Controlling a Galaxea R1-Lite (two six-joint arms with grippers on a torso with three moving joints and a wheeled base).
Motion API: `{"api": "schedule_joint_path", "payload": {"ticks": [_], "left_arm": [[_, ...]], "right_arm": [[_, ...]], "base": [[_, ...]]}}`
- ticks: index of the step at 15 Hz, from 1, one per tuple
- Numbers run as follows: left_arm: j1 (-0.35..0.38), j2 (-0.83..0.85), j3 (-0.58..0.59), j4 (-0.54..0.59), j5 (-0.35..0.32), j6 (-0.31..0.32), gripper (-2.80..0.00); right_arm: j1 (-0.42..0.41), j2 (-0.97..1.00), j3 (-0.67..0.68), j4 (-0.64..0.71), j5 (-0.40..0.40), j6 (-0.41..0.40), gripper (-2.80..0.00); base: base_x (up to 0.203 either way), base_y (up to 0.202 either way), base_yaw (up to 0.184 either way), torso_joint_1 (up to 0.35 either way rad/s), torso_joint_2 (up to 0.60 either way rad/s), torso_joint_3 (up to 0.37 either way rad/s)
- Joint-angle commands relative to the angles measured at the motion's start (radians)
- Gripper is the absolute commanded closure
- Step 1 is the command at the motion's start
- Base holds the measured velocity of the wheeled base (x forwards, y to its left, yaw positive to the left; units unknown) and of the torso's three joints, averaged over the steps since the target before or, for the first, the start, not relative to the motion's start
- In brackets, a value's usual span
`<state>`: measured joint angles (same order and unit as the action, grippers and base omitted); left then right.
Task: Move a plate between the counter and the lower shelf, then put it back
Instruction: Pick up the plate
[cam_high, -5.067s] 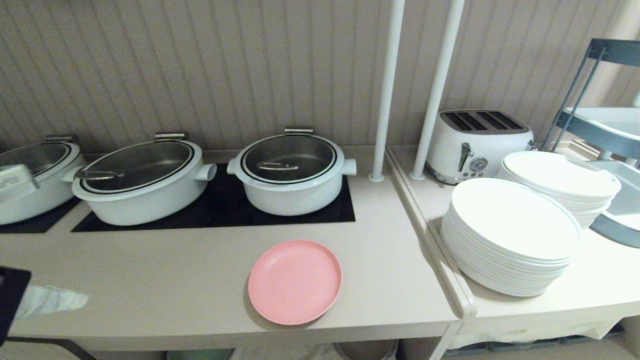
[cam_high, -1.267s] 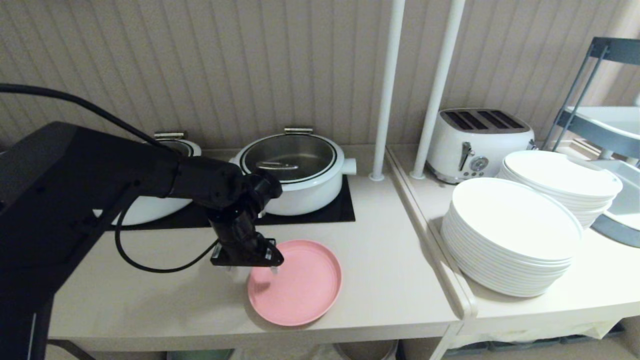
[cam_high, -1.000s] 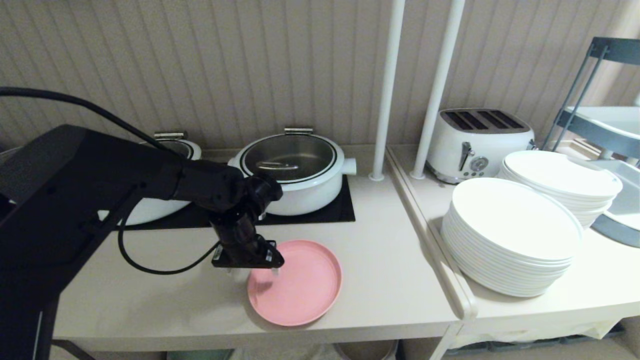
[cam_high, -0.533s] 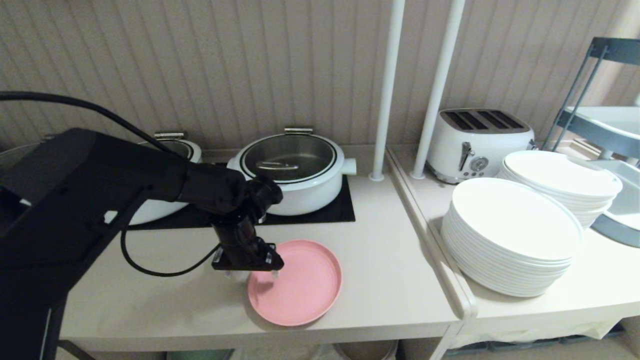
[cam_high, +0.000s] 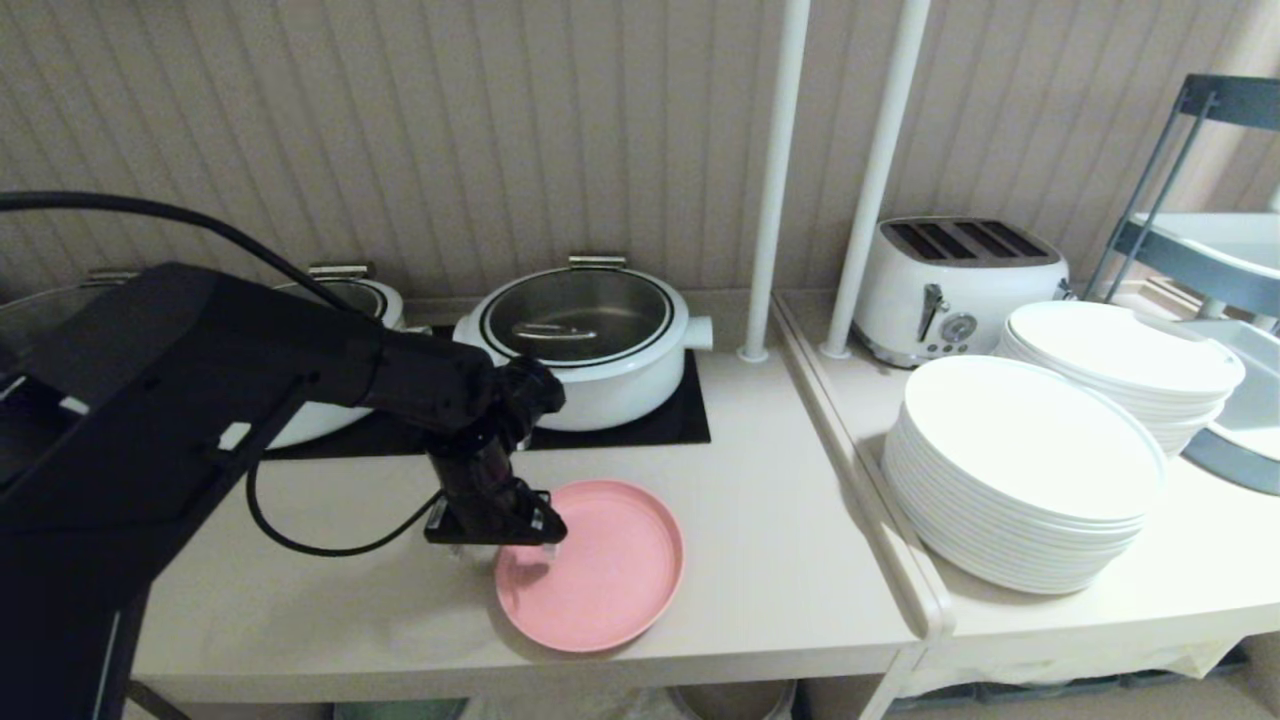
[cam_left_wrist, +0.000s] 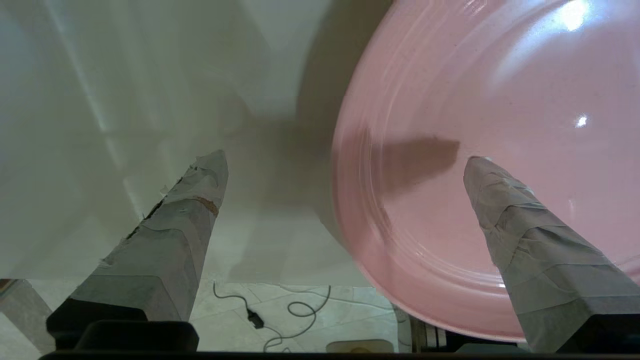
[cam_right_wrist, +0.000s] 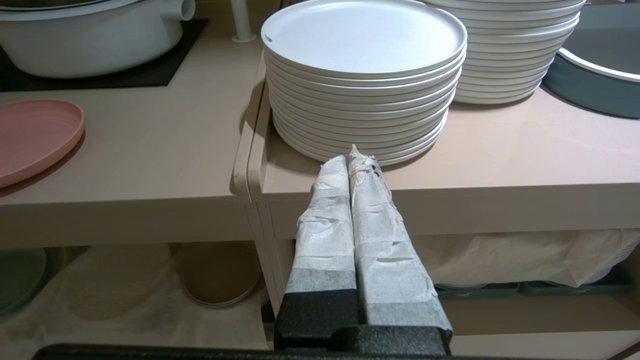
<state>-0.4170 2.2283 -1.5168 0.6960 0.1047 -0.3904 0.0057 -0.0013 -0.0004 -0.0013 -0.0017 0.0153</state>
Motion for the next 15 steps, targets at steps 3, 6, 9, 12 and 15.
{"api": "schedule_joint_path", "payload": {"ticks": [3, 6, 9, 12, 15], "left_arm": [[-0.002, 0.012, -0.003, 0.0, 0.0, -0.002, -2.8], [-0.005, 0.016, -0.002, -0.018, -0.002, -0.002, -2.8], [-0.008, 0.016, -0.003, -0.019, -0.002, -0.002, -2.8], [-0.008, 0.016, -0.002, -0.019, -0.002, -0.002, -2.8], [-0.008, 0.017, -0.002, -0.021, -0.002, -0.002, -2.8]], "right_arm": [[0.0, 0.001, 0.0, 0.0, 0.0, 0.0, 0.0], [0.0, 0.001, 0.0, -0.002, 0.0, 0.0, 0.0], [0.0, 0.001, -0.001, 0.0, 0.0, 0.0, 0.0], [0.0, 0.001, 0.0, -0.002, 0.0, 0.0, 0.0], [0.0, 0.001, 0.0, 0.0, 0.0, 0.0, 0.0]], "base": [[0.0, 0.0, 0.0, 0.0, 0.0, 0.0], [0.0, 0.0, 0.0, 0.0, 0.0, 0.0], [0.0, 0.0, 0.0, 0.0, 0.0, 0.0], [0.0, 0.0, 0.0, 0.0, 0.0, 0.0], [0.0, 0.0, 0.0, 0.0, 0.0, 0.0]]}}
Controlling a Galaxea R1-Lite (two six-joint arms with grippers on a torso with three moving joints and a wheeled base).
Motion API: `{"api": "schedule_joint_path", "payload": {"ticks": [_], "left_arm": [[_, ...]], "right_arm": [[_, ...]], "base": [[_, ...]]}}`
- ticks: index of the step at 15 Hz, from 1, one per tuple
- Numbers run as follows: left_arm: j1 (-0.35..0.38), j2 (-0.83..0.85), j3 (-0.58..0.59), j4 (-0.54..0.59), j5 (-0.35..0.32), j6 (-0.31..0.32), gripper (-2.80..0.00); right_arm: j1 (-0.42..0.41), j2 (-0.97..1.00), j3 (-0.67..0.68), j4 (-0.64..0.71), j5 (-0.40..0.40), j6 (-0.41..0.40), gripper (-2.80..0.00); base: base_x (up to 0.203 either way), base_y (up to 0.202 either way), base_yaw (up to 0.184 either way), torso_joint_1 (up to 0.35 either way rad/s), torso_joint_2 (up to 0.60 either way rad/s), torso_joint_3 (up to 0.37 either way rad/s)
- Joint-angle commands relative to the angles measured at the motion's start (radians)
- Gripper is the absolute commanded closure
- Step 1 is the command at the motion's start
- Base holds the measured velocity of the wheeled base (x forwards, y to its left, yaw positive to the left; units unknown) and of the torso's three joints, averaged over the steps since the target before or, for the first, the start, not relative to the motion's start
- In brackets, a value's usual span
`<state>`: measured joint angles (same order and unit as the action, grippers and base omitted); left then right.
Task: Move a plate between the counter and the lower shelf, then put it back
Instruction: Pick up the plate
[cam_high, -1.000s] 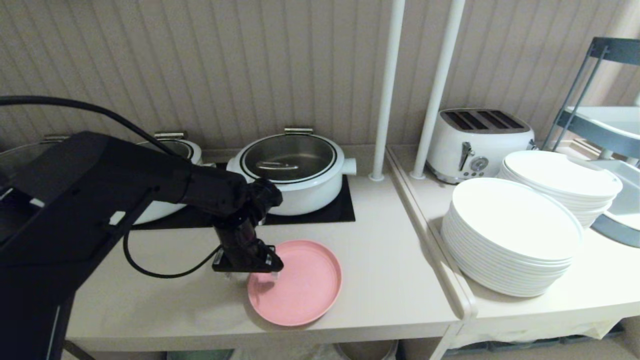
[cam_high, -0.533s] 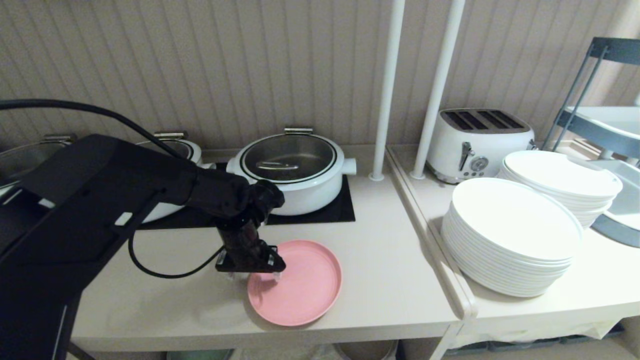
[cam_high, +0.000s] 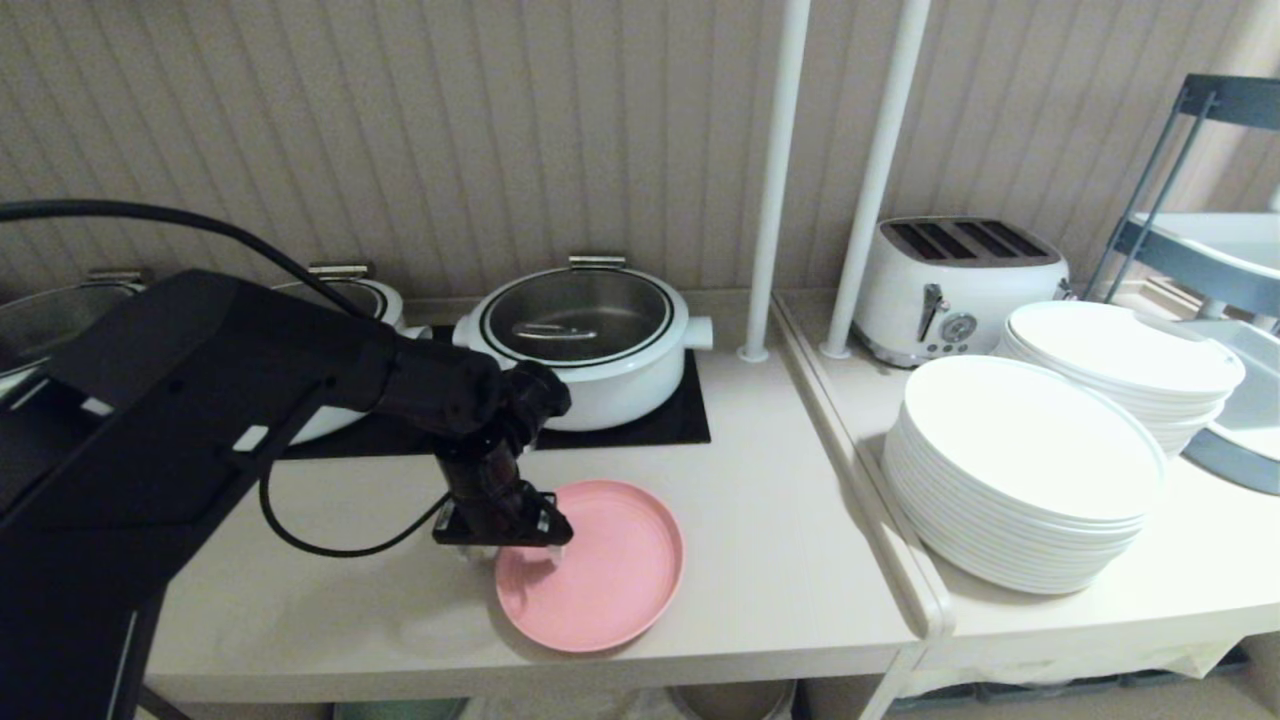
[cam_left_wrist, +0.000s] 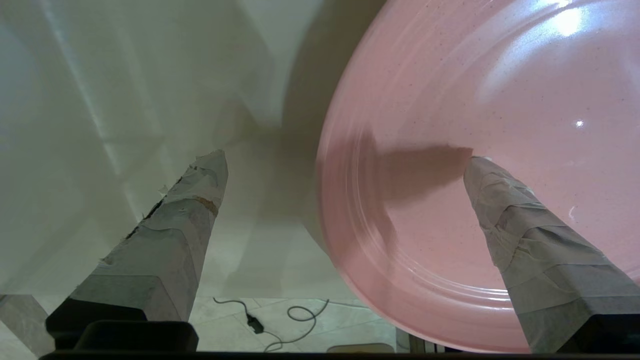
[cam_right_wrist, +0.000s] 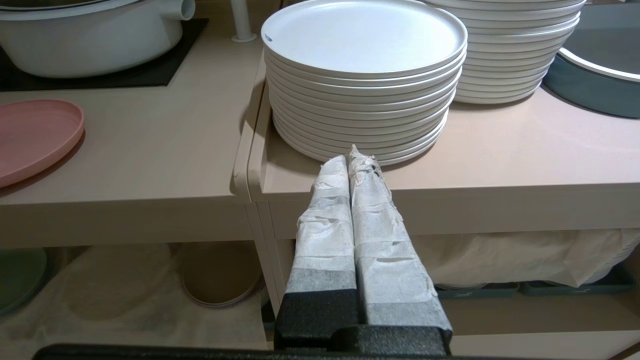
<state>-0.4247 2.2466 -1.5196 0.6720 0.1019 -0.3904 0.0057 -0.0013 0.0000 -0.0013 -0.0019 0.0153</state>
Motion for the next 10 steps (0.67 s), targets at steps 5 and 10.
{"api": "schedule_joint_path", "payload": {"ticks": [5, 10], "left_arm": [[0.0, 0.005, 0.001, -0.005, 0.001, -0.002, -2.8], [0.0, 0.005, 0.002, -0.003, 0.001, -0.002, -2.8]], "right_arm": [[0.0, 0.001, 0.0, 0.0, 0.0, 0.0, 0.0], [0.0, 0.001, 0.0, 0.0, 0.0, 0.0, 0.0]], "base": [[0.0, 0.0, 0.0, 0.0, 0.0, 0.0], [0.0, 0.0, 0.0, 0.0, 0.0, 0.0]]}}
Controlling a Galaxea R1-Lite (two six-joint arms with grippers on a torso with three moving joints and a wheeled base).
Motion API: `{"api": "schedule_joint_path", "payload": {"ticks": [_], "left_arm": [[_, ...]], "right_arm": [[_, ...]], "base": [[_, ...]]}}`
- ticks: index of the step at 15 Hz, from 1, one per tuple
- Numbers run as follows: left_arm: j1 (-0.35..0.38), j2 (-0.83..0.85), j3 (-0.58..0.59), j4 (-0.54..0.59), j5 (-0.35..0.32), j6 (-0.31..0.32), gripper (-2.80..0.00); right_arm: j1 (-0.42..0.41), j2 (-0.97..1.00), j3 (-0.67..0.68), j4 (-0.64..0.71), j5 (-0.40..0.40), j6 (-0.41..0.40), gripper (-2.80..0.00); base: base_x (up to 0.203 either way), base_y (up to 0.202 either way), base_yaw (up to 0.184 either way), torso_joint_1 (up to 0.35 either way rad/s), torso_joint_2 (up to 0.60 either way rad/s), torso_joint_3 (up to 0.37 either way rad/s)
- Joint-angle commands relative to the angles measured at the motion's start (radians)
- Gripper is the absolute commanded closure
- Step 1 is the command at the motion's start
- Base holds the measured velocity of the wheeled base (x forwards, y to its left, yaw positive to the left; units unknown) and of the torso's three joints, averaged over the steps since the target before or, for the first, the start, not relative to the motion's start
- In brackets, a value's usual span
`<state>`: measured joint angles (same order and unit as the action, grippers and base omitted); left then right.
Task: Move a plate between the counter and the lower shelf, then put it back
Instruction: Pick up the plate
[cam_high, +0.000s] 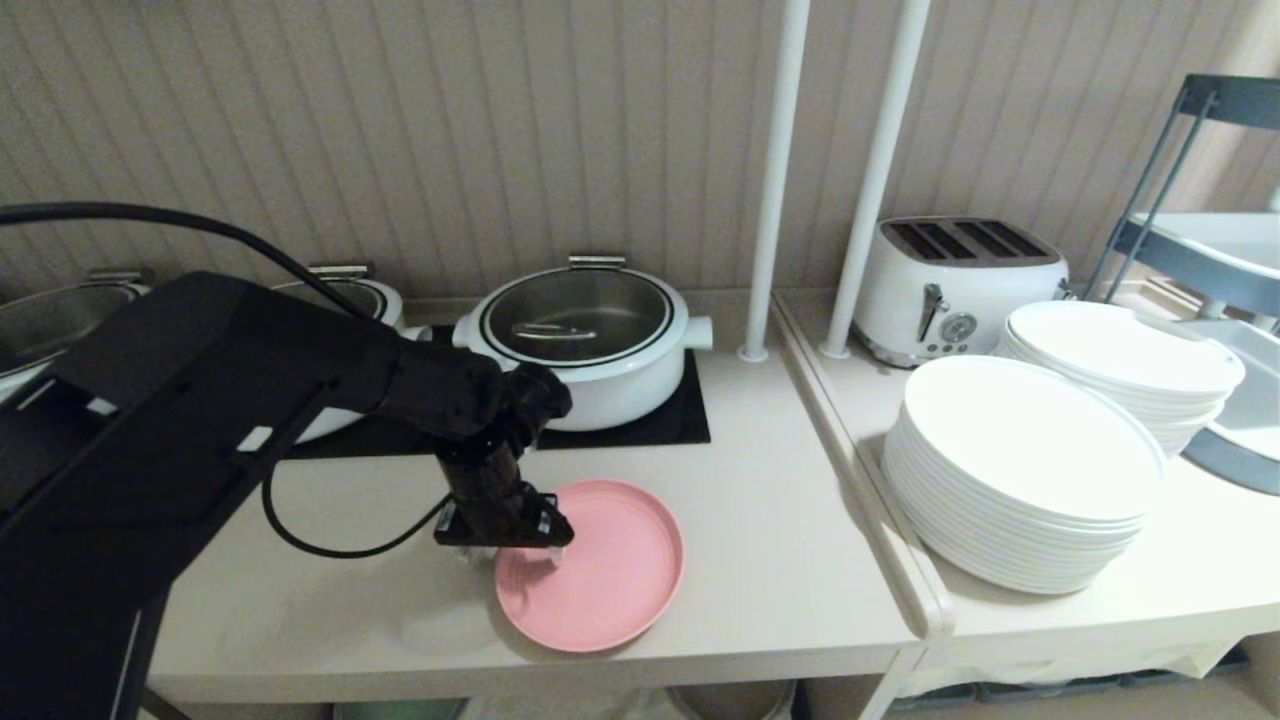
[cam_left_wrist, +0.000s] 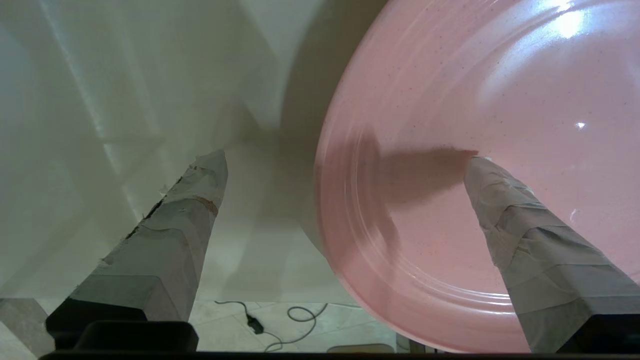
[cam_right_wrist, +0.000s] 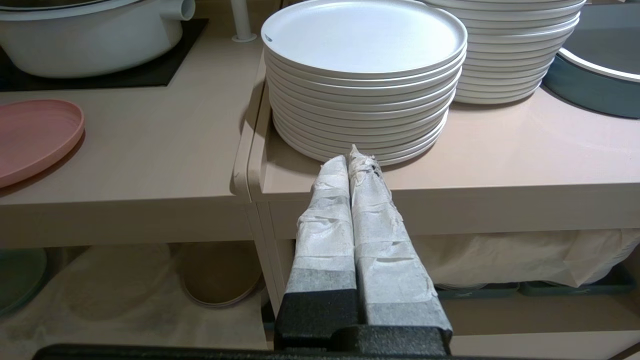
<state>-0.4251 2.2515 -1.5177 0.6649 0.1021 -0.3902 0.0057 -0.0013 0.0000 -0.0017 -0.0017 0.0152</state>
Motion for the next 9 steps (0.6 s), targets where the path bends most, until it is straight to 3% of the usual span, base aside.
{"api": "schedule_joint_path", "payload": {"ticks": [1, 2, 9], "left_arm": [[0.0, 0.0, 0.001, 0.002, 0.001, -0.003, -0.98], [0.0, 0.0, 0.001, 0.002, 0.001, -0.003, 0.0], [0.0, 0.01, -0.003, 0.002, 0.002, -0.003, 0.0]], "right_arm": [[0.0, 0.001, 0.0, 0.0, 0.0, 0.0, 0.0], [0.0, 0.001, 0.0, 0.0, 0.0, 0.0, 0.0], [0.0, 0.001, 0.0, 0.0, 0.0, 0.0, 0.0]], "base": [[0.0, 0.0, 0.0, 0.0, 0.0, 0.0], [0.0, 0.0, 0.0, 0.0, 0.0, 0.0], [0.0, 0.0, 0.0, 0.0, 0.0, 0.0]]}}
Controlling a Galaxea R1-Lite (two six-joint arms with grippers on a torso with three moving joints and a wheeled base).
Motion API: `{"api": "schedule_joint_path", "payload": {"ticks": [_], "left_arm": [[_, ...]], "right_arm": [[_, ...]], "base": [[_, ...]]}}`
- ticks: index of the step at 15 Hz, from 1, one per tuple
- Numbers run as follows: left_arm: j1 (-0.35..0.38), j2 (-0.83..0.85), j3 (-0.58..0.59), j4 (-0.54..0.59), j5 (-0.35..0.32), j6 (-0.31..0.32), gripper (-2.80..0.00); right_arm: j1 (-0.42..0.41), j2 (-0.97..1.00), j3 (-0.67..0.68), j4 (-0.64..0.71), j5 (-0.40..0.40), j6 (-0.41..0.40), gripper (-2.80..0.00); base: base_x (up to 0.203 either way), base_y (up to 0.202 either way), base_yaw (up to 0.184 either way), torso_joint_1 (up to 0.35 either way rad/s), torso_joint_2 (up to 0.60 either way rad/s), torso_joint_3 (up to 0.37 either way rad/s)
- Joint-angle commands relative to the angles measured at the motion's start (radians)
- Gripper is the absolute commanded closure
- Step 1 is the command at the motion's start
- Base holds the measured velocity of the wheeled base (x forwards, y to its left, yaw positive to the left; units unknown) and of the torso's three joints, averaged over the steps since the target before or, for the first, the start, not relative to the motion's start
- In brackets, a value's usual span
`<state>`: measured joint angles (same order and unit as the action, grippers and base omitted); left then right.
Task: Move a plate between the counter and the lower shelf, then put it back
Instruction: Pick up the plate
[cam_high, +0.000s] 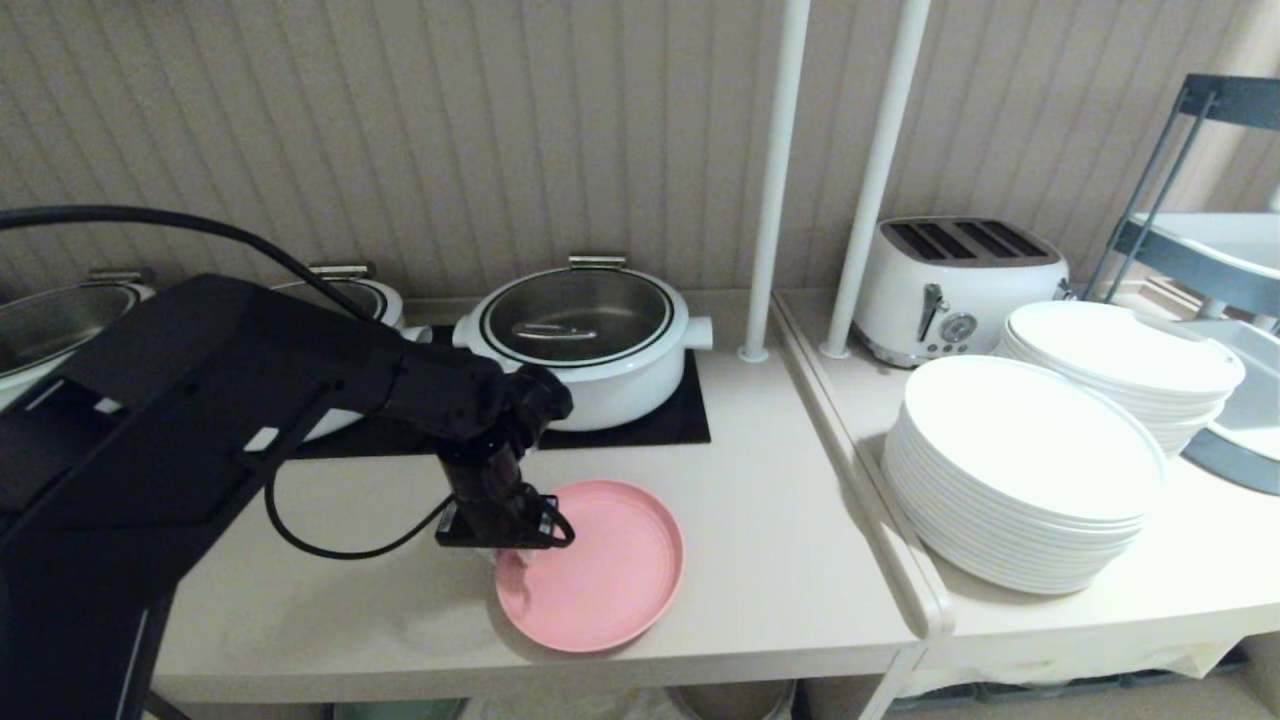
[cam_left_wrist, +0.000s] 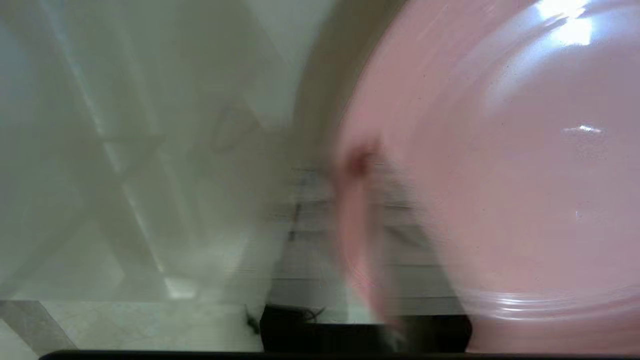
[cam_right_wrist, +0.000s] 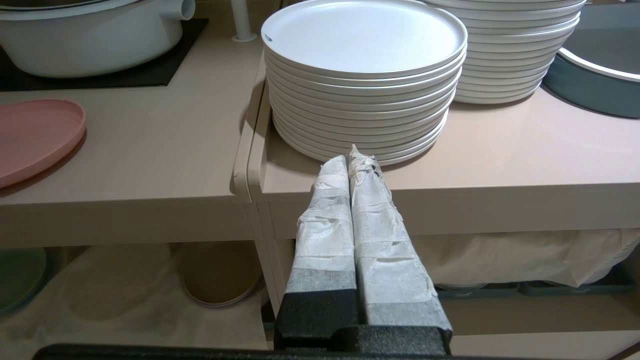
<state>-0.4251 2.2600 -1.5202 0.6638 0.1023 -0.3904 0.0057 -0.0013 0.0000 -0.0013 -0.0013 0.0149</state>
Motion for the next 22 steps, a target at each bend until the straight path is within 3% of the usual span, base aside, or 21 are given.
{"api": "schedule_joint_path", "payload": {"ticks": [1, 19, 22], "left_arm": [[0.0, 0.001, 0.0, 0.003, 0.0, -0.002, 0.0], [-0.002, -0.09, 0.007, 0.014, 0.0, -0.004, 0.0], [-0.003, -0.135, 0.062, 0.009, 0.0, -0.004, 0.0]], "right_arm": [[0.0, 0.001, 0.0, -0.001, 0.0, 0.0, 0.0], [0.0, 0.001, 0.0, 0.0, 0.0, 0.0, 0.0], [0.0, 0.001, 0.0, 0.0, 0.0, 0.0, 0.0]], "base": [[0.0, 0.0, 0.0, 0.0, 0.0, 0.0], [0.0, 0.0, 0.0, 0.0, 0.0, 0.0], [0.0, 0.0, 0.0, 0.0, 0.0, 0.0]]}}
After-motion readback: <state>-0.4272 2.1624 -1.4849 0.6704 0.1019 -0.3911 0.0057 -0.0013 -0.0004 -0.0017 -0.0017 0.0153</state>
